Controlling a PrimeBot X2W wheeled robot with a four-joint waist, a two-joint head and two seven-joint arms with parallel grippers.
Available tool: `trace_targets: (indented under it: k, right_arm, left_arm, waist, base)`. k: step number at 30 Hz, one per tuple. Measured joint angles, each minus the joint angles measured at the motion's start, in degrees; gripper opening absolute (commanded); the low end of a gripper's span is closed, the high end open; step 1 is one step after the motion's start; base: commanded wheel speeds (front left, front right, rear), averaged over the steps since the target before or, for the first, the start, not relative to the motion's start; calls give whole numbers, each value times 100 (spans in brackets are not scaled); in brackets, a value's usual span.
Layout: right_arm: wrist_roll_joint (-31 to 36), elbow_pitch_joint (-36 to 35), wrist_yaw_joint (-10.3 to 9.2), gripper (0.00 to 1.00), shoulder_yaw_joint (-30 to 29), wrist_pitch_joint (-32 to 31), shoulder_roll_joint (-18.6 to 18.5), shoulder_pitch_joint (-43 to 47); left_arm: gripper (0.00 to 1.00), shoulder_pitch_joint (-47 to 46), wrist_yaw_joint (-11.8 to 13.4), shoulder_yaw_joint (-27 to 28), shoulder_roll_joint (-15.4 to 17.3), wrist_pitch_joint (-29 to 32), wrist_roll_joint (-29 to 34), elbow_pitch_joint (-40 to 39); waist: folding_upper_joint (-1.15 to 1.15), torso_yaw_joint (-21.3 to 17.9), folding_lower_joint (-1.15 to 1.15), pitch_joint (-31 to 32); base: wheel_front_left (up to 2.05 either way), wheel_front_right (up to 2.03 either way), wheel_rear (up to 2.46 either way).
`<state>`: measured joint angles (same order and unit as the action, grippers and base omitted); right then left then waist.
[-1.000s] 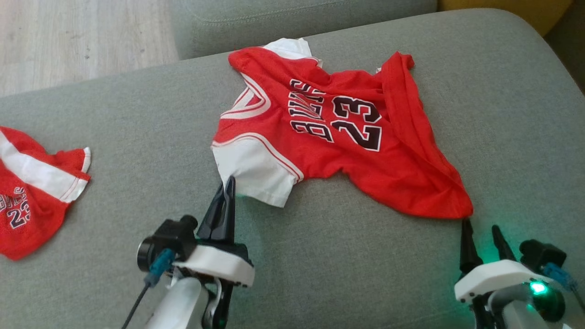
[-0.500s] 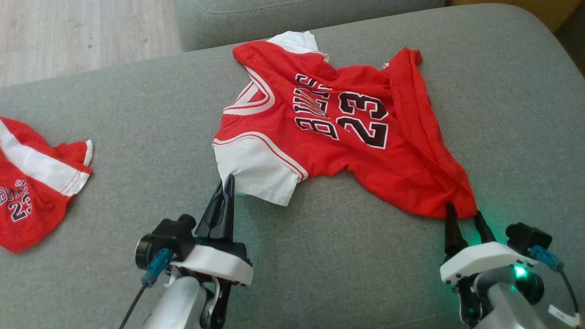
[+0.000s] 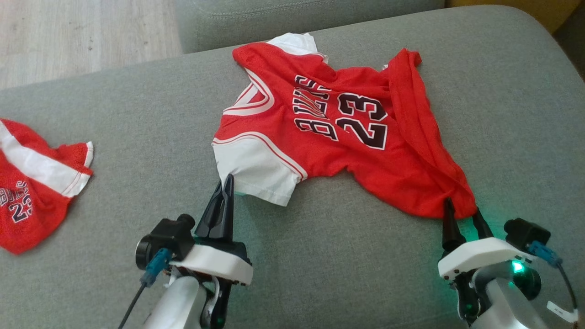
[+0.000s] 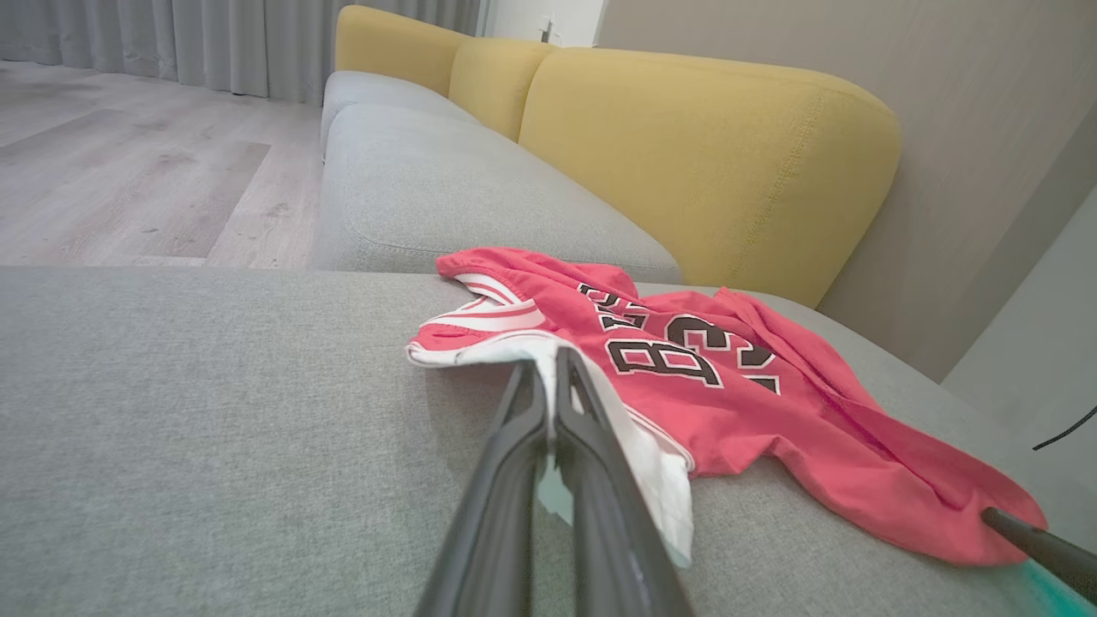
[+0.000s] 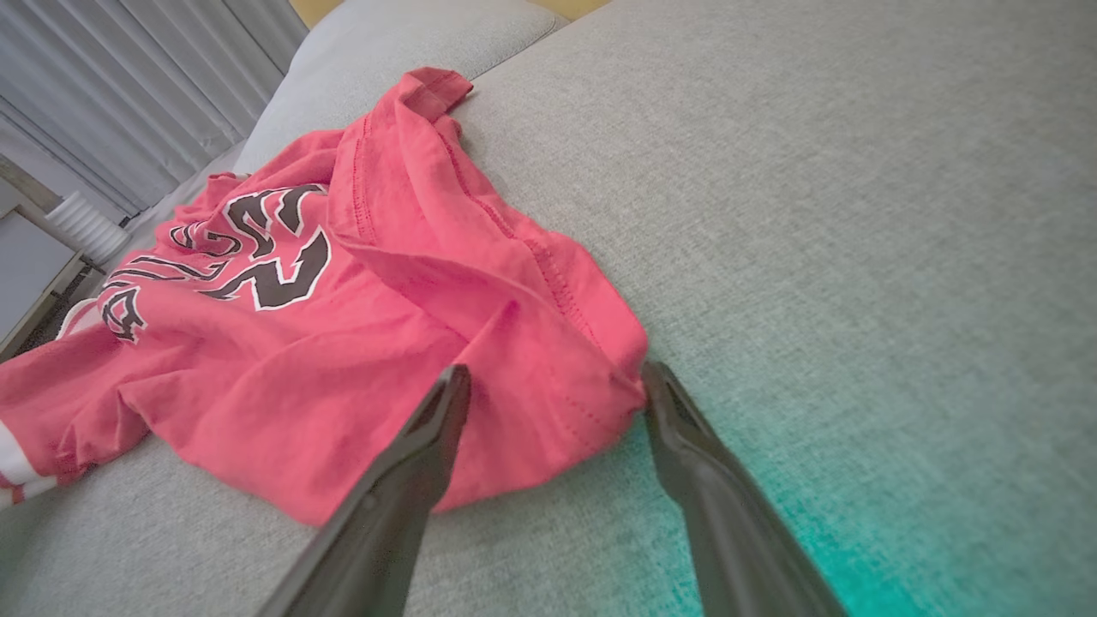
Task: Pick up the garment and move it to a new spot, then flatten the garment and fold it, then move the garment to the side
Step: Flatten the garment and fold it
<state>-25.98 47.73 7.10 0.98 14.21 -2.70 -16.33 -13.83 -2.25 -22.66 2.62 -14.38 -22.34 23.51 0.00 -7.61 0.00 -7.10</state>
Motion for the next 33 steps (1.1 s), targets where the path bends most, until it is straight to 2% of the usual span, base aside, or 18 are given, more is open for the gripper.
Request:
trace_targets:
  k: [10, 23, 33]
  right_arm:
    - [43, 40, 0, 100, -169, 1, 0, 1]
    - [547, 323, 0, 100, -668, 14, 0, 53]
    - [527, 495, 0, 100, -444, 51, -8, 1]
  left_arm:
    - [0, 1, 29, -19, -1, 0, -35, 3]
    - [0, 4, 25, -2, -1, 0, -36, 7]
    - [0, 5, 25, -30, -1, 0, -36, 9]
  waist:
    - [0, -7, 0, 30]
    - [0, -88, 0, 75]
    - [0, -60, 0, 87]
  base:
    - [0, 0, 0]
    - [0, 0, 0]
    - [0, 0, 0]
